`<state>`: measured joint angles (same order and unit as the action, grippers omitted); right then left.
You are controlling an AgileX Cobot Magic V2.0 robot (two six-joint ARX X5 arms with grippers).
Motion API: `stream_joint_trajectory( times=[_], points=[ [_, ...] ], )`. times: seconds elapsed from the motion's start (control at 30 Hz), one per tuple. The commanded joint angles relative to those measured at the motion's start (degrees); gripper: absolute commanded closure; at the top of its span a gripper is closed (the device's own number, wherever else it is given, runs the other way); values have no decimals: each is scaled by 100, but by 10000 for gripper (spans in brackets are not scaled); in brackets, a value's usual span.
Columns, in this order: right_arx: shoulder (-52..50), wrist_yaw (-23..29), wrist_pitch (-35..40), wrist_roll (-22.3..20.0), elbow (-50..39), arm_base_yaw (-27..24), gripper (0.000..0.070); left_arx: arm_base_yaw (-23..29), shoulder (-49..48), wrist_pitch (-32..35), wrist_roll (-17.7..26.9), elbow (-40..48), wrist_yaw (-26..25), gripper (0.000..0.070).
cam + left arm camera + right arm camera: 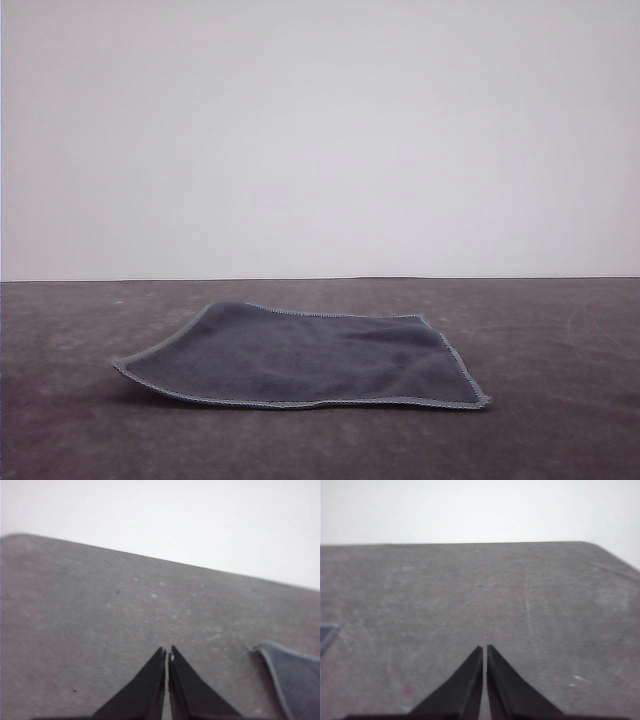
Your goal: Fold clothes
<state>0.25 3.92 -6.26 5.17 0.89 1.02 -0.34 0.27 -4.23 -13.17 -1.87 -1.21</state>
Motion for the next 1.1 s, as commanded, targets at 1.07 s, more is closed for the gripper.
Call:
stream_joint_trajectory(
  times=[1.07],
  points=[
    [1578,-1747,-3127,755,3108,-2,691,-4,2494,-3982,-172,-3833,-593,697]
  ],
)
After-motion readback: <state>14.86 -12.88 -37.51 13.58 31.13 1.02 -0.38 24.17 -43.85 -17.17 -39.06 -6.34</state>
